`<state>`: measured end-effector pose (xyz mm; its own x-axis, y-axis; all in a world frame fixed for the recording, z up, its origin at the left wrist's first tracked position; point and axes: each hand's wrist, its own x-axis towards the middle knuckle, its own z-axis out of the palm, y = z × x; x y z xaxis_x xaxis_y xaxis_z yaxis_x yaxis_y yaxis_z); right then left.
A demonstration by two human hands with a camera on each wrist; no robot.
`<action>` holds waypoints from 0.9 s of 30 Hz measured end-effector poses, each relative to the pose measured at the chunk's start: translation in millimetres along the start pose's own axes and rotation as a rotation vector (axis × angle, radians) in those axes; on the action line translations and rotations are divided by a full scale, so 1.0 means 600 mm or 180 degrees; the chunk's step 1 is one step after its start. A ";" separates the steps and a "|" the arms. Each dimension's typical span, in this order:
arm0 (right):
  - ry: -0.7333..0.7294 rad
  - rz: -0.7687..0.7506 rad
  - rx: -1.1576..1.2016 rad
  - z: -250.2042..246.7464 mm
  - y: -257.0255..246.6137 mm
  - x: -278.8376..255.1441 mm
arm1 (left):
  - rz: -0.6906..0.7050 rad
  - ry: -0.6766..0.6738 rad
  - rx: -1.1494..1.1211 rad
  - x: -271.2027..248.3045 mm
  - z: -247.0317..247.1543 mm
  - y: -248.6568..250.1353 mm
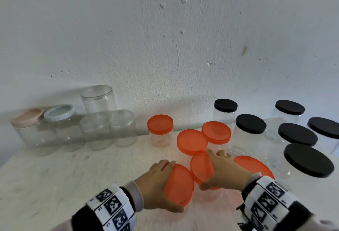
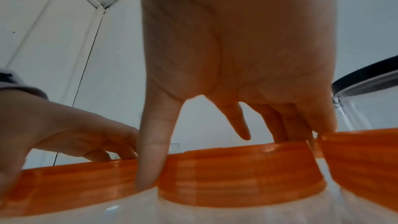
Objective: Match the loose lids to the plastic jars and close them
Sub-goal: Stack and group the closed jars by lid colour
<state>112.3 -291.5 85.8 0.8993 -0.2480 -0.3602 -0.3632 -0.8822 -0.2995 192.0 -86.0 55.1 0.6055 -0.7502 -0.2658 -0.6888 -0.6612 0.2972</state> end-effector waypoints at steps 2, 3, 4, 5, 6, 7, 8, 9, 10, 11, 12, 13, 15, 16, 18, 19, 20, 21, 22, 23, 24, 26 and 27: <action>0.0055 -0.0019 0.0056 -0.002 -0.005 -0.009 | -0.0074 0.0127 -0.0054 -0.005 -0.010 -0.007; 0.0075 -0.0045 0.0119 -0.007 -0.005 -0.015 | -0.0107 0.0222 -0.0100 -0.008 -0.021 -0.013; 0.0124 -0.0095 0.0181 -0.014 -0.006 -0.022 | -0.0128 0.0357 -0.0163 -0.011 -0.037 -0.019; 0.0223 -0.0140 0.0245 -0.025 -0.006 -0.030 | -0.0141 0.0541 -0.0237 -0.014 -0.055 -0.026; 0.0370 -0.0180 0.0326 -0.038 -0.008 -0.039 | -0.0156 0.0761 -0.0302 -0.017 -0.075 -0.032; 0.0543 -0.0208 0.0436 -0.052 -0.011 -0.047 | -0.0179 0.0989 -0.0364 -0.019 -0.097 -0.038; 0.0739 -0.0240 0.0589 -0.066 -0.014 -0.051 | -0.0206 0.1209 -0.0433 -0.019 -0.117 -0.043; 0.0959 -0.0283 0.0765 -0.080 -0.018 -0.052 | -0.0233 0.1413 -0.0503 -0.017 -0.136 -0.046; 0.1169 -0.0321 0.0922 -0.091 -0.024 -0.048 | -0.0267 0.1589 -0.0559 -0.012 -0.153 -0.049; 0.1354 -0.0341 0.1041 -0.098 -0.032 -0.041 | -0.0326 0.1715 -0.0594 -0.004 -0.168 -0.050; 0.1499 -0.0334 0.1127 -0.102 -0.041 -0.031 | -0.0401 0.1800 -0.0622 0.007 -0.180 -0.051; 0.1597 -0.0296 0.1180 -0.104 -0.050 -0.018 | -0.0465 0.1871 -0.0648 0.020 -0.190 -0.051; 0.1658 -0.0174 0.1200 -0.098 -0.065 0.012 | -0.0544 0.2012 -0.0716 0.051 -0.201 -0.051; 0.1651 -0.0119 0.1196 -0.093 -0.070 0.027 | -0.0584 0.2059 -0.0741 0.067 -0.203 -0.051; 0.1645 -0.0022 0.1190 -0.082 -0.077 0.051 | -0.0701 0.2097 -0.0773 0.096 -0.204 -0.054; 0.1663 0.0017 0.1183 -0.077 -0.078 0.062 | -0.0754 0.2104 -0.0802 0.110 -0.204 -0.057; 0.1690 0.0047 0.1171 -0.073 -0.079 0.071 | -0.0792 0.2104 -0.0837 0.122 -0.202 -0.061; 0.1727 0.0060 0.1155 -0.071 -0.079 0.079 | -0.0812 0.2091 -0.0865 0.134 -0.201 -0.065; 0.1764 0.0062 0.1131 -0.069 -0.078 0.085 | -0.0824 0.2067 -0.0874 0.143 -0.200 -0.068; 0.1800 0.0058 0.1103 -0.068 -0.077 0.091 | -0.0830 0.2039 -0.0873 0.152 -0.199 -0.071; 0.1832 0.0051 0.1084 -0.067 -0.076 0.098 | -0.0833 0.2019 -0.0876 0.163 -0.198 -0.075; 0.1883 0.0017 0.1106 -0.064 -0.073 0.109 | -0.0840 0.1995 -0.0904 0.181 -0.197 -0.081; 0.1904 -0.0013 0.1143 -0.061 -0.073 0.112 | -0.0846 0.1993 -0.0922 0.189 -0.197 -0.083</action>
<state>197.4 -284.5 107.1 0.8430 -0.5138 0.1589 -0.3250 -0.7221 -0.6107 342.1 -138.3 118.4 0.9111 -0.3685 0.1848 -0.4067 -0.7303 0.5488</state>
